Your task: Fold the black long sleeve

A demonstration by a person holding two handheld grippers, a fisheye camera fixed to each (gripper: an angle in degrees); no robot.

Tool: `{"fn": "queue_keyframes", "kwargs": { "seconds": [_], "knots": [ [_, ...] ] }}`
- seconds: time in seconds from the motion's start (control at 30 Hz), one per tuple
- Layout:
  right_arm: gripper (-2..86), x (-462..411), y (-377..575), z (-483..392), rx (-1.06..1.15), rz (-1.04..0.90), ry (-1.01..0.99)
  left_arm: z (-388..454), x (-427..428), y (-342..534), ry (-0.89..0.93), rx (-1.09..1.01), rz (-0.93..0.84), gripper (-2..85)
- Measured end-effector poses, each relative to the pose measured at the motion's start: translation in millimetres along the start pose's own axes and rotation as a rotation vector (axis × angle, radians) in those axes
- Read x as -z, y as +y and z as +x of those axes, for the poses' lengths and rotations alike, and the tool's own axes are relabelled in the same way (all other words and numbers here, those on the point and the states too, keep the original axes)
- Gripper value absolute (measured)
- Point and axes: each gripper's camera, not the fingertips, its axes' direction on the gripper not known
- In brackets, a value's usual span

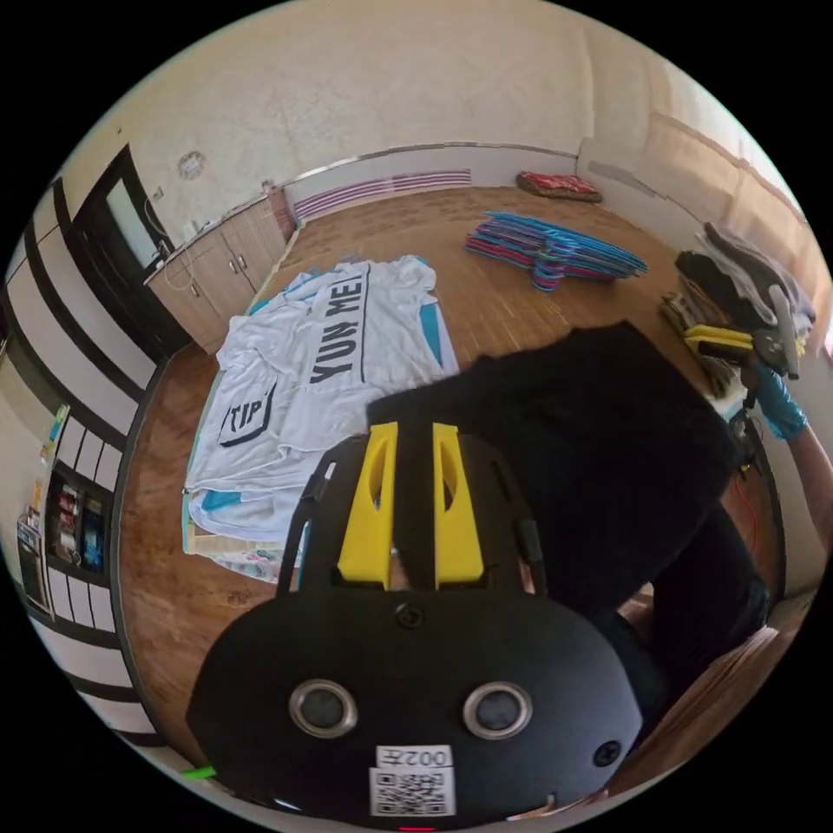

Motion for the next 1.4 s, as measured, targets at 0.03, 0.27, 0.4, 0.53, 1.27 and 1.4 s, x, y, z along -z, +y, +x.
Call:
{"fn": "queue_keyframes", "kwargs": {
  "seconds": [0.03,0.27,0.4,0.53,1.27,1.4],
  "knots": [
    [5.8,11,9,-18,0.032,0.005,-0.035,13,11,3,-0.001,-0.028,0.006,2.8],
    [6.4,65,59,-119,0.213,0.144,-0.257,74,67,24,0.048,-0.100,0.046,2.7],
    [9.3,79,83,-183,0.341,0.156,-0.311,92,88,33,0.081,-0.107,0.053,2.8],
    [14.8,76,105,-249,0.514,0.146,-0.223,108,109,42,0.066,-0.122,0.052,2.8],
    [13.6,11,141,-403,0.646,0.104,0.334,147,166,62,0.051,-0.153,0.031,4.4],
    [11.9,22,137,-395,0.585,0.125,0.274,152,168,65,0.050,-0.176,0.023,5.9]
  ]
}}
